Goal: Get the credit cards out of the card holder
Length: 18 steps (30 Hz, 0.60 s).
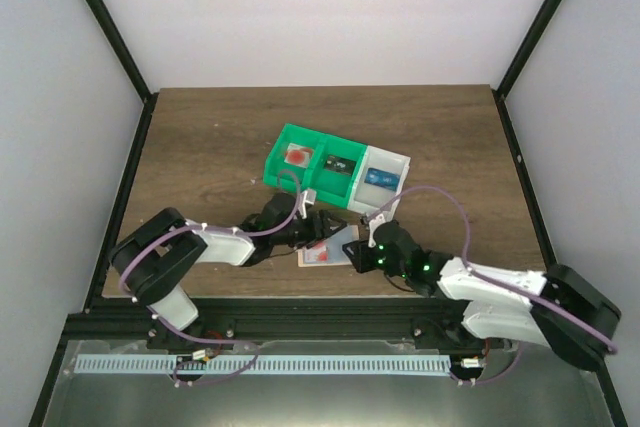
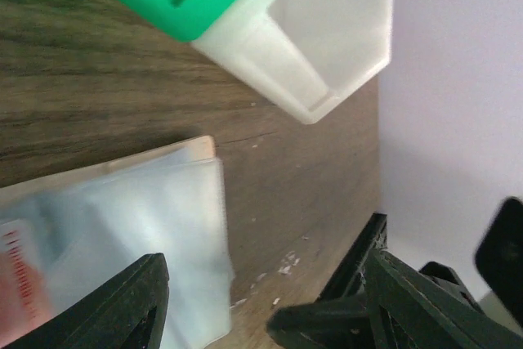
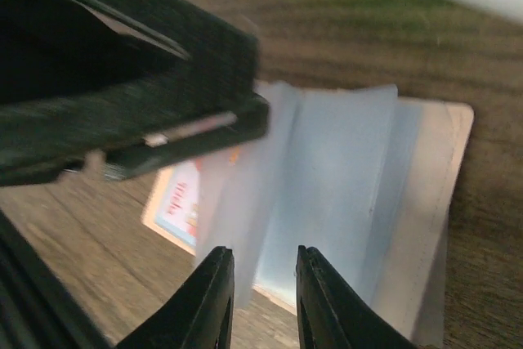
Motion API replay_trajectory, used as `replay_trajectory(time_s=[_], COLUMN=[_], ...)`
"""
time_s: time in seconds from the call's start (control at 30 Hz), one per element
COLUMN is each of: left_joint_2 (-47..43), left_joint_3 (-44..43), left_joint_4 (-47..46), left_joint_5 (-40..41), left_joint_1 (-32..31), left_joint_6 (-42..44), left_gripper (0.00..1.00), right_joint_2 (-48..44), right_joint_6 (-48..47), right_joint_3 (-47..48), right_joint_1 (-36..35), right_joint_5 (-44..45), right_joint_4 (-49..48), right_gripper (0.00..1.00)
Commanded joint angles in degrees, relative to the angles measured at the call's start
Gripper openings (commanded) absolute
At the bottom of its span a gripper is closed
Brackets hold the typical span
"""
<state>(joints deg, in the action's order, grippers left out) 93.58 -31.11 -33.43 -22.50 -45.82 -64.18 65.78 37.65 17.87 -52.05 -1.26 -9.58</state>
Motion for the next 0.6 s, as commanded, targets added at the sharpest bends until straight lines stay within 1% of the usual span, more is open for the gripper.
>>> replay_trajectory(time_s=[0.0, 0.1, 0.2, 0.37, 0.57], left_joint_2=[2.06, 2.79, 3.56, 4.65, 7.18], left_joint_3=[-2.03, -2.77, -3.75, -5.77, -8.29], left_joint_4=[-4.07, -5.07, -5.04, -3.20, -4.21], left_joint_5=[-1.32, -1.42, -1.62, -0.58, -0.89], left_joint_1=[-0.82, -1.26, -1.36, -1.39, -1.31], left_joint_6=[-0.88, -1.29, -1.09, 0.68, 0.30], left_gripper=[0.68, 0.68, 0.68, 0.68, 0.68], right_joint_2=[-9.19, -15.13, -17.99, -16.95, -15.75], right_joint_6=[0.25, -0.56, -1.54, -2.66, -2.49], right_joint_3=[-0.76, -2.33, -3.44, -4.36, -4.83], right_joint_1=[-0.42, -0.42, -0.42, -0.59, -1.06], right_joint_5=[2.80, 1.31, -0.95, -5.14, -5.31], right_joint_4=[3.35, 1.93, -0.24, -3.83, -4.75], right_gripper=[0.24, 0.24, 0.24, 0.24, 0.24])
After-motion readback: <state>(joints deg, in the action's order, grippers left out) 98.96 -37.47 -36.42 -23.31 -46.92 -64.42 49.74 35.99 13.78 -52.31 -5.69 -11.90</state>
